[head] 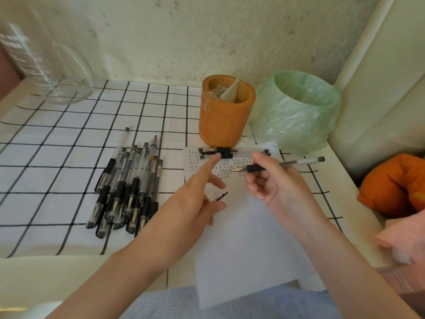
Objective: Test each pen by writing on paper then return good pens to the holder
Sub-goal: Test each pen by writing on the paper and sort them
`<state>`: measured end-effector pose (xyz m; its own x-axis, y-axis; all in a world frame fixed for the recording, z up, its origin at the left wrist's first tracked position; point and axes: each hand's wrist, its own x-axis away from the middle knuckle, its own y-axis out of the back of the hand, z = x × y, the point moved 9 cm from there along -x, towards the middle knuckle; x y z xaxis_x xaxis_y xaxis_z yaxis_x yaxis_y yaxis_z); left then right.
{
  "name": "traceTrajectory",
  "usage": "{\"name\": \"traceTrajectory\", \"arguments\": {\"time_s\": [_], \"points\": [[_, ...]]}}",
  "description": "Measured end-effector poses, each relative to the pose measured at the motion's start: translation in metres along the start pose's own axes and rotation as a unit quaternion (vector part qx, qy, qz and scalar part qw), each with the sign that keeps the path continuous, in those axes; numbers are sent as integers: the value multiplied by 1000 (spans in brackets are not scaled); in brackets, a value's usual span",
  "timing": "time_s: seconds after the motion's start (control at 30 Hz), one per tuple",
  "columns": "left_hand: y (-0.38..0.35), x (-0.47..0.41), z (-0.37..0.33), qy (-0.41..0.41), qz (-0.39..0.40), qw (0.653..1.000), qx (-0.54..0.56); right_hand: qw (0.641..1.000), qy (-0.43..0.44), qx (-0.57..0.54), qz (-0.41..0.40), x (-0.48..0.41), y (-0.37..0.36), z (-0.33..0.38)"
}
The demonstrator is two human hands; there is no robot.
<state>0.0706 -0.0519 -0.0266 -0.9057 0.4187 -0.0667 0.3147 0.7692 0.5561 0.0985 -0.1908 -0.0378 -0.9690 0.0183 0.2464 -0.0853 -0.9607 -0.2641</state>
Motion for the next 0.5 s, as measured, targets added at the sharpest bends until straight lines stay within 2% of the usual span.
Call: {"name": "traceTrajectory", "arguments": {"time_s": [0.1,0.5], "points": [[13,1,-3,-7,-45,998,32,999,10,35,-9,4,-1,11],[18,0,-12,-26,-71,996,36,984,56,167,20,8,-14,14]]}}
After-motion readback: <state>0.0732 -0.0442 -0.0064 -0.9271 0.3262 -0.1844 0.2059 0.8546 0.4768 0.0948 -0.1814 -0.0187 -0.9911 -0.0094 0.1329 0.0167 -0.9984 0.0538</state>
